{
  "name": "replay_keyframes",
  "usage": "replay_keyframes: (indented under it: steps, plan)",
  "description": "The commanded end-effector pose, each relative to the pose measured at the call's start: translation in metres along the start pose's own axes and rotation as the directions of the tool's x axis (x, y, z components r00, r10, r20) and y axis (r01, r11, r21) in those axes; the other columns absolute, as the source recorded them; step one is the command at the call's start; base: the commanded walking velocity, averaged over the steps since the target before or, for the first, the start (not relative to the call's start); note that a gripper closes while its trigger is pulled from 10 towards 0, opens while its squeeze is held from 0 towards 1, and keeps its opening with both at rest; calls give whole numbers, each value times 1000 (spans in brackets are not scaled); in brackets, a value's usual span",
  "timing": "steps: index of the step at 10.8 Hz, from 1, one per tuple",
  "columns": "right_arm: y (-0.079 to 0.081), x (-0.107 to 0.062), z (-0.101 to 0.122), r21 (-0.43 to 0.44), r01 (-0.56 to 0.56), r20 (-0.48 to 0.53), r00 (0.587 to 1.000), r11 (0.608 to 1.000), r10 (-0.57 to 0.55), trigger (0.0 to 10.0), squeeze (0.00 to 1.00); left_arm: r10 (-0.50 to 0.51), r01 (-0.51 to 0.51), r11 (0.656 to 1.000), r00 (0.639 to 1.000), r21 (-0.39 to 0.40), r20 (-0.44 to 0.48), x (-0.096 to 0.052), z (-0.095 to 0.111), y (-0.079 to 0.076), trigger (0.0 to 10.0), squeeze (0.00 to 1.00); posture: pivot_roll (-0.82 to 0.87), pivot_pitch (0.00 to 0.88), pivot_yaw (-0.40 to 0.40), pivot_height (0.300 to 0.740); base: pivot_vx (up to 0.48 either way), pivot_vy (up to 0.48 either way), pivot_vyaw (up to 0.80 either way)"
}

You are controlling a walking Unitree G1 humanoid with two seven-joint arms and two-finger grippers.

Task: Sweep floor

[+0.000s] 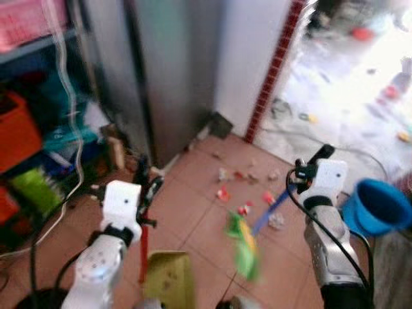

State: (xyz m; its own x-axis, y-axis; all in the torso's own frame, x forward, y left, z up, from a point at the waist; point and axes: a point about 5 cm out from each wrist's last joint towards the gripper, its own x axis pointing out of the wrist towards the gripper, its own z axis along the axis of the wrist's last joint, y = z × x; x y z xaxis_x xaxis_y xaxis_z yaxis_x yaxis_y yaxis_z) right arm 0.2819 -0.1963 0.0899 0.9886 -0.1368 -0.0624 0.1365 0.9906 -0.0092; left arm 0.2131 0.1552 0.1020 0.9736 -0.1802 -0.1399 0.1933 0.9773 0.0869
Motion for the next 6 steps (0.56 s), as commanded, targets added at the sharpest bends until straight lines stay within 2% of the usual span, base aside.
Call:
replay_keyframes:
  steps: [1,2,5,6]
  plan:
    - [-3,0,-5,-15,14,-31,999,1000,-14,10000,0,-3,2,1000,999,3,42,1,9,0,10000,0,57,56,-55,740,0,0,0]
    - [-2,1,-4,-15,15,-29,999,1000,-15,10000,0,7,-8,1000,999,3,45,1,9,1,10000,0,55,53,-48,740,0,0,0]
    - [-3,2,-2,2,35,1,999,999,-35,10000,0,12,-13,1000,999,14,49,5,10,4,10000,0,67,37,-35,740,0,0,-490]
    - [-2,3,-5,31,67,-2,998,997,-67,10000,0,-7,5,999,999,37,47,10,11,7,10000,0,82,0,11,740,0,0,0]
